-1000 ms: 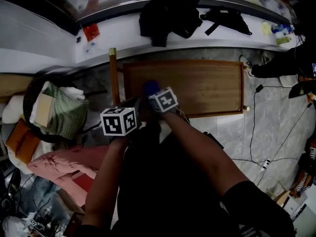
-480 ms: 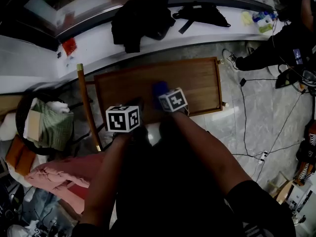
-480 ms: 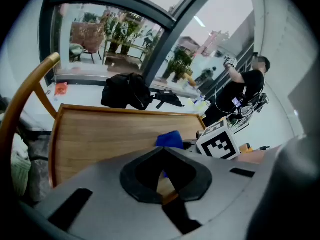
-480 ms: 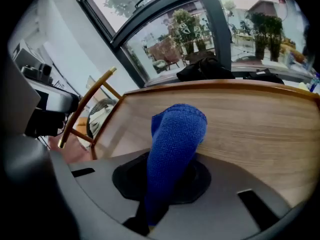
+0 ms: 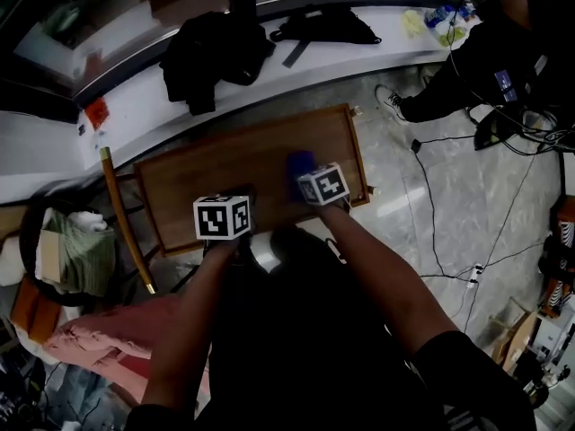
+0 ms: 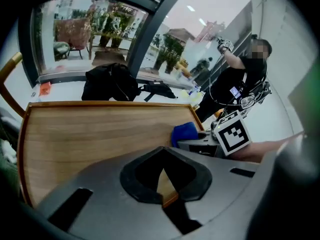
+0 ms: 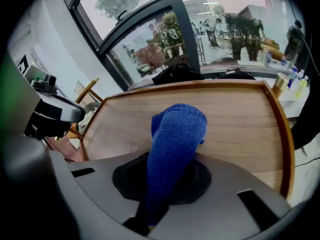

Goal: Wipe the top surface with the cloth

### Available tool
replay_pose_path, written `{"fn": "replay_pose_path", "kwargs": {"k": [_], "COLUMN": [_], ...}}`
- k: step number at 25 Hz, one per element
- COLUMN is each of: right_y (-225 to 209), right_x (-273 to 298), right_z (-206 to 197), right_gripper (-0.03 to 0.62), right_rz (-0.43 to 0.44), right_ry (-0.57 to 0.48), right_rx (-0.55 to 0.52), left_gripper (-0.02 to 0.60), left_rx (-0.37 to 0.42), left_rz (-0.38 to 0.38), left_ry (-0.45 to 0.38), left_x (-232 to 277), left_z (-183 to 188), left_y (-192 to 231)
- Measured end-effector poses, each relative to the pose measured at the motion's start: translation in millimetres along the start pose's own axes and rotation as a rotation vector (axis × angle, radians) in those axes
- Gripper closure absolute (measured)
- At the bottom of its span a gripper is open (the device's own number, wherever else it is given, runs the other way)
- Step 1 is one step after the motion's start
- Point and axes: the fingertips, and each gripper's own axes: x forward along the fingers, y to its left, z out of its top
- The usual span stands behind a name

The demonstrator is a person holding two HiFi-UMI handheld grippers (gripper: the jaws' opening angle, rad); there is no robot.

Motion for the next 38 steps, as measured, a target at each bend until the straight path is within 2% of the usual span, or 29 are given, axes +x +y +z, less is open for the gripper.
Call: {"fn": "replay_pose_path", "kwargs": {"k": [5, 8, 16, 22, 24, 27, 31, 34, 38], "right_y": [-62.2, -85.3, -110.2, -101.6, -84.6, -35.5, 56.1, 135.1, 223.0], "right_x": [-30.0, -46.0, -60.9, -66.2, -65.9, -52.4, -18.1, 12.7, 47.0], "right_z": [-14.6, -20.1, -26.8, -23.4, -15.4, 0.0, 24.3, 38.0, 53.5], "right_gripper": [0.546, 0.546, 0.546, 0.546, 0.546, 0.546, 0.546, 0.546, 0.546], "right_rz": [-0.103, -0.148, -0.215, -0.203, -0.178, -0.107, 0.014, 0.139, 0.235], "right_ry": [-0.003, 0.014, 0.052, -0.009, -0.035, -0.057, -0.067, -0.053, -0.045], "right_rx": [0.016, 0.026, 0.077, 0.160, 0.185, 0.165, 0.096, 0.072, 0.013], "left_gripper": [0.572, 0.572, 0.572, 0.572, 0.572, 0.572, 0.572, 0.572, 0.572], "left_rx": [0.021, 0.044, 0.085, 0.061, 0.049, 0.028, -0.031, -0.096, -0.119], "left_rz": [-0.028, -0.050, -0.072, -0.075, -0.074, -0.065, -0.042, -0.029, 0.013], "left_ry": [0.012, 0.019, 0.034, 0.006, -0.018, -0.051, -0.092, -0.126, -0.169], "left_x": [28.8, 41.7, 53.2, 36.5, 22.8, -7.2, -59.6, -103.9, -148.0], "left_z": [2.4, 3.6, 7.6, 12.2, 16.8, 16.0, 7.1, -0.7, -8.7], "left_y": [-37.4, -58.7, -78.5, -66.1, -55.7, -31.9, 17.3, 54.5, 99.6]}}
